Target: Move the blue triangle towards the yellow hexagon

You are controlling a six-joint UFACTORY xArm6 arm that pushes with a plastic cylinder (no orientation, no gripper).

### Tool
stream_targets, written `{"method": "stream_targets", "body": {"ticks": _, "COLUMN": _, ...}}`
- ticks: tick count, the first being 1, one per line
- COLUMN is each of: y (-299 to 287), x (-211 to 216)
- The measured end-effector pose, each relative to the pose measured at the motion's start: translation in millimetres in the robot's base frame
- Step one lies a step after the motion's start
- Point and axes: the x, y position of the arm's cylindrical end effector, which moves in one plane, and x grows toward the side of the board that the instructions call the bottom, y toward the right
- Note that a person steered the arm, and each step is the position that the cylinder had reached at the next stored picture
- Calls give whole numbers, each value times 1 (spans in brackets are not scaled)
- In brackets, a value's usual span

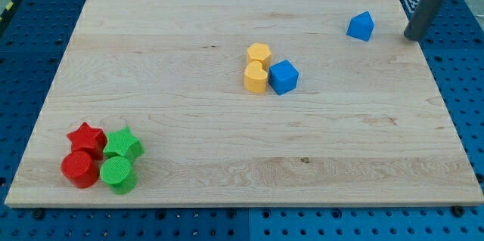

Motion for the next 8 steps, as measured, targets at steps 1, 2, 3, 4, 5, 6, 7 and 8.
{"method": "stream_targets", "body": {"ticks": 1, "y": -3, "x": -40}}
{"method": "stream_targets", "body": {"ticks": 2, "y": -44, "x": -40}}
{"method": "stream_targets", "body": {"ticks": 3, "y": -74, "x": -25}}
{"method": "stream_targets", "body": {"ticks": 4, "y": -76, "x": -25}}
{"method": "stream_targets", "body": {"ticks": 5, "y": -77, "x": -13}}
{"method": "stream_targets", "body": {"ticks": 6, "y": -80, "x": 3}}
{"method": "stream_targets", "body": {"ticks": 7, "y": -84, "x": 25}}
{"method": "stream_targets", "body": {"ticks": 8, "y": -99, "x": 34}}
